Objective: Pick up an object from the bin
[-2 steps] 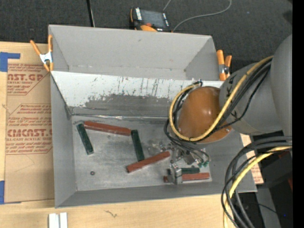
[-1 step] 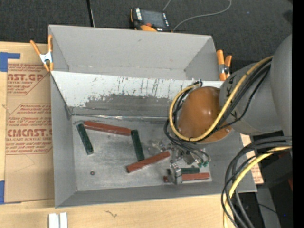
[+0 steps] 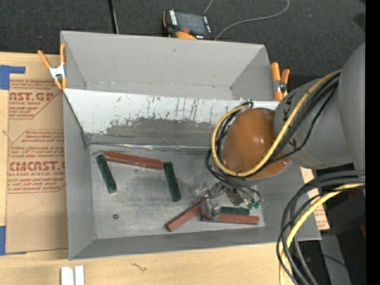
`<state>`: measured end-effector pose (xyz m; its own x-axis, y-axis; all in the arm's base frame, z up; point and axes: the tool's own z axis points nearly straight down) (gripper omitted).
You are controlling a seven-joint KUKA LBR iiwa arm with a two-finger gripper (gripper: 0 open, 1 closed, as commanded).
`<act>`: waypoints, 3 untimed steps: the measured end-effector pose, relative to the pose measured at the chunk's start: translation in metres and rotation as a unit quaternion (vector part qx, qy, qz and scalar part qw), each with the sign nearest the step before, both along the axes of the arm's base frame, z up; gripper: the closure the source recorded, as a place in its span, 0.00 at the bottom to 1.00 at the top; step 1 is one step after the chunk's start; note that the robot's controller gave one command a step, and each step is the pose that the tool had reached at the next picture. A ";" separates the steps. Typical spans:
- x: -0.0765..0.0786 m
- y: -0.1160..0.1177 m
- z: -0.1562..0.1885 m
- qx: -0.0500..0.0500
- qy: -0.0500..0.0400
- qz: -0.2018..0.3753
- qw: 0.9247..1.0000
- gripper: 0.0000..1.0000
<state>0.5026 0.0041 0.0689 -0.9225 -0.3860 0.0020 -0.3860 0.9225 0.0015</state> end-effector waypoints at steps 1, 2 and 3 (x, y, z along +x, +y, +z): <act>0.001 0.001 0.048 0.000 -0.004 0.000 1.000 1.00; 0.002 0.001 0.067 0.000 -0.003 0.000 1.000 1.00; 0.003 0.002 0.133 0.000 -0.005 0.000 1.000 1.00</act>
Offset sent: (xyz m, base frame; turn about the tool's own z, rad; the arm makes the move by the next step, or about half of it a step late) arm -0.0001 -0.0001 0.0458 0.0000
